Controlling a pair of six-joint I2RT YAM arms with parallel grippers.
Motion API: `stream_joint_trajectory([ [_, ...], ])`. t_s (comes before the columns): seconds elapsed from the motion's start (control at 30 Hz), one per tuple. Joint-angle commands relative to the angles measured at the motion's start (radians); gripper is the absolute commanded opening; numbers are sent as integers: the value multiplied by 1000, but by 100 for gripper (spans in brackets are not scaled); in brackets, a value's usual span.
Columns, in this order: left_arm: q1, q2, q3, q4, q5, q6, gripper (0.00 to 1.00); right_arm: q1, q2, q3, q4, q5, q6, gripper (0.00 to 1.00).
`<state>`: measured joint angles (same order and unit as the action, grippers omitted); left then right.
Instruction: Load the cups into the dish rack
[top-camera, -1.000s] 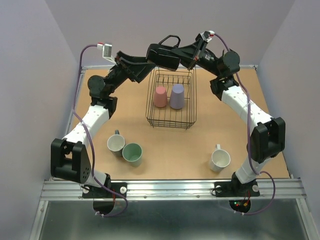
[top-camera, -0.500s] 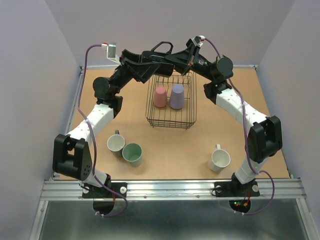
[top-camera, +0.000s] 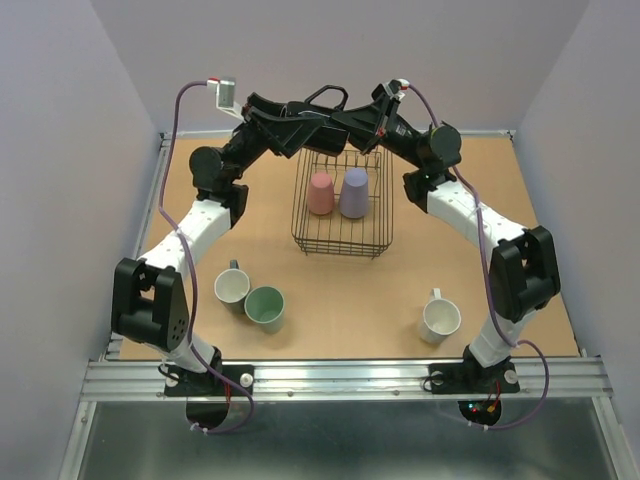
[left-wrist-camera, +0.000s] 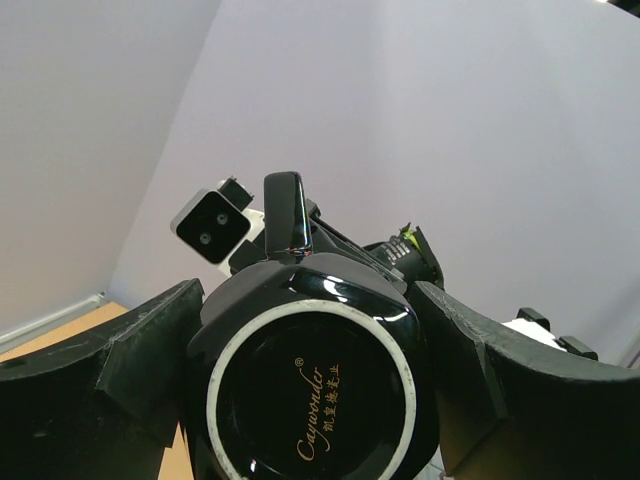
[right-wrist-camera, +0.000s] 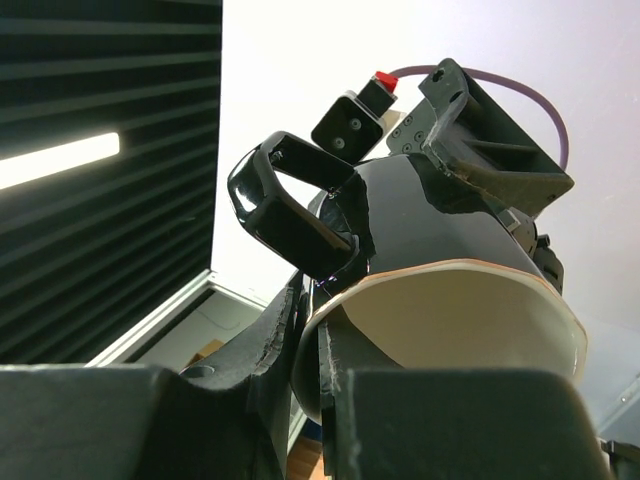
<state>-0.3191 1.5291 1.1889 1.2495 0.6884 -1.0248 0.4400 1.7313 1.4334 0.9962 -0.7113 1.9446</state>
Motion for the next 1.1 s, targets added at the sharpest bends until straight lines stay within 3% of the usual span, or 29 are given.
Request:
stream_joint_trajectory([
  [0.0,-12,-11,58,122,54,-46,36,6,28,-4,197,84,112,0],
  [0.07,-12,-6,64,117,54,-52,16,8,33,-1,203,79,116,0],
  [0.1,-12,-6,66,107,54,-49,0,8,31,-4,200,75,113,0],
  [0.3,-11,-38,109,-175,28,103,0,8,25,-18,199,46,86,4],
  [0.33,-9,-50,124,-279,19,167,0,8,21,-25,199,41,79,8],
  [0.4,-6,-63,123,-350,-10,201,0,6,14,-36,199,35,71,27],
  [0.57,5,-84,106,-355,-20,206,0,8,2,-79,199,30,57,56],
  [0.67,8,-92,103,-357,-21,207,0,8,4,-82,199,26,53,64],
  [0.87,37,-106,113,-378,-35,207,0,6,-9,-123,197,-2,33,69],
  [0.9,44,-106,115,-381,-32,206,0,5,-15,-139,196,-23,28,75],
  [1.07,87,-124,100,-392,-21,196,0,-61,-107,-358,187,-88,-2,81],
])
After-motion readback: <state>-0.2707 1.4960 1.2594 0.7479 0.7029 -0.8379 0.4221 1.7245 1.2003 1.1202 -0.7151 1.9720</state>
